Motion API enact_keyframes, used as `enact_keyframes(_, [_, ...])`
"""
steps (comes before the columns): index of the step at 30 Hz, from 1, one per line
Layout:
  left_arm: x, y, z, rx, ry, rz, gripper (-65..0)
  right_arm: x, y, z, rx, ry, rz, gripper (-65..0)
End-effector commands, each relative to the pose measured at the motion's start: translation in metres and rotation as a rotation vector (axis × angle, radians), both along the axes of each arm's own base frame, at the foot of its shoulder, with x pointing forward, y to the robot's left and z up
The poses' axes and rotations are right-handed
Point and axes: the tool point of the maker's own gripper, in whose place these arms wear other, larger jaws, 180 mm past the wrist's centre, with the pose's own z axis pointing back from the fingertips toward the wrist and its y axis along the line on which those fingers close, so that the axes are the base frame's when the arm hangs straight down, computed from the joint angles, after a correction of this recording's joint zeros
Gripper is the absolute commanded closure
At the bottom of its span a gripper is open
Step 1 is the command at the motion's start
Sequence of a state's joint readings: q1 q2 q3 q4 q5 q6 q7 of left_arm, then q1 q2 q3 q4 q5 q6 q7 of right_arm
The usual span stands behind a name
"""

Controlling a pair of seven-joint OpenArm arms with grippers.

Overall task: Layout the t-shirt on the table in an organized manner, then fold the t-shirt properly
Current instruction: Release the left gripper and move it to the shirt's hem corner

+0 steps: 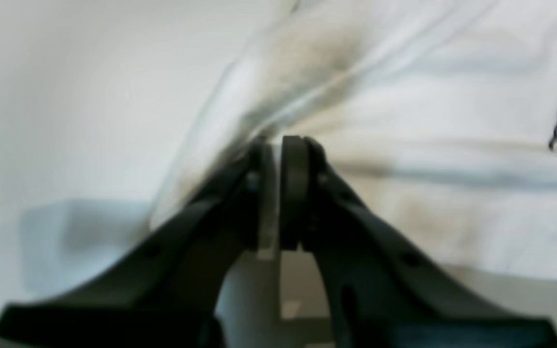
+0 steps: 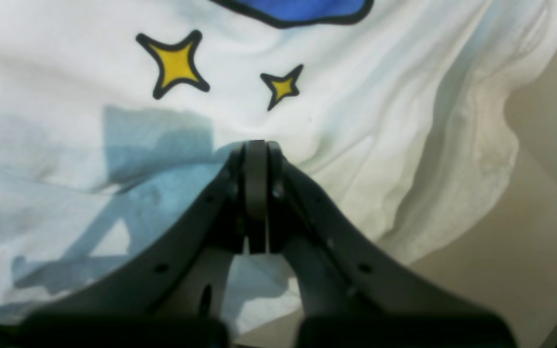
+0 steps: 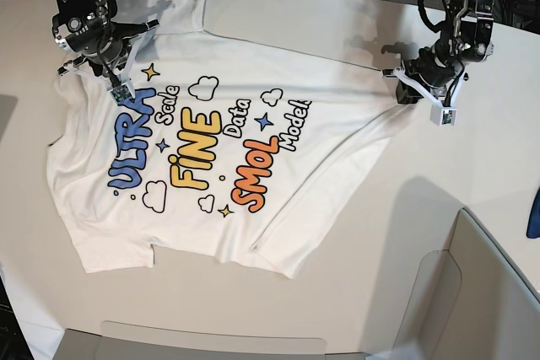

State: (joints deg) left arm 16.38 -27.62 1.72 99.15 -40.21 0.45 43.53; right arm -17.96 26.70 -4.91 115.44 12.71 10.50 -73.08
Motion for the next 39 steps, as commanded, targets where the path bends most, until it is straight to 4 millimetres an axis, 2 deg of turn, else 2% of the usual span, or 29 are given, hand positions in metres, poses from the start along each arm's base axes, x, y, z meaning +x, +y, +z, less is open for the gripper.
enact_keyframes(1, [0.013, -0.004, 0.023, 0.004, -0.083, -0.023, -10.2, 0.002, -0.01, 0.006, -0.031, -0.019, 0.004, 0.0])
enact_keyframes(3, [0.018, -0.014, 0.041, 0.0, -0.136, -0.048, -12.5, -0.001, -0.017, 0.007, -0.042, -0.014, -0.009, 0.0])
enact_keyframes(8, [0.032, -0.026, 0.085, -0.012, -0.271, -0.067, -12.7, -0.009, -0.03, 0.006, -0.055, -0.003, -0.049, 0.0])
enact_keyframes(10, [0.035, -0.032, 0.09, -0.033, -0.29, -0.064, -12.6, -0.012, -0.032, 0.005, -0.058, 0.002, -0.056, 0.0])
enact_keyframes(11, [0.045, -0.036, 0.098, -0.042, -0.321, -0.066, -12.1, -0.011, -0.032, 0.005, -0.058, 0.0, -0.057, 0.0])
enact_keyframes(13, [0.068, -0.059, 0.106, -0.077, -0.349, -0.112, -7.9, -0.011, -0.032, 0.005, -0.058, 0.001, -0.056, 0.0])
enact_keyframes(15, [0.086, -0.08, 0.097, -0.081, -0.311, -0.195, -0.8, -0.012, -0.031, 0.005, -0.056, 0.003, -0.052, 0.0])
enact_keyframes(16, [0.099, -0.091, 0.094, -0.078, -0.295, -0.242, 0.0, -0.012, -0.031, 0.004, -0.056, 0.004, -0.053, 0.0])
enact_keyframes(21, [0.155, -0.124, 0.083, -0.056, -0.255, -0.351, 0.0, -0.018, -0.032, 0.002, -0.058, 0.02, -0.055, 0.0])
enact_keyframes(26, [0.192, -0.155, 0.076, -0.069, -0.232, -0.372, 0.0, -0.02, -0.032, 0.001, -0.058, 0.025, -0.054, 0.0])
enact_keyframes(33, [0.207, -0.202, 0.055, -0.074, -0.185, -0.424, 0.0, -0.02, -0.031, 0.0, -0.058, 0.027, -0.053, 0.0])
enact_keyframes(36, [0.209, -0.21, 0.041, -0.072, -0.162, -0.422, 0.0, -0.021, -0.032, -0.001, -0.058, 0.03, -0.054, 0.0])
enact_keyframes(39, [0.21, -0.21, 0.027, -0.062, -0.143, -0.41, 0.0, -0.025, -0.031, -0.003, -0.058, 0.041, -0.052, 0.0])
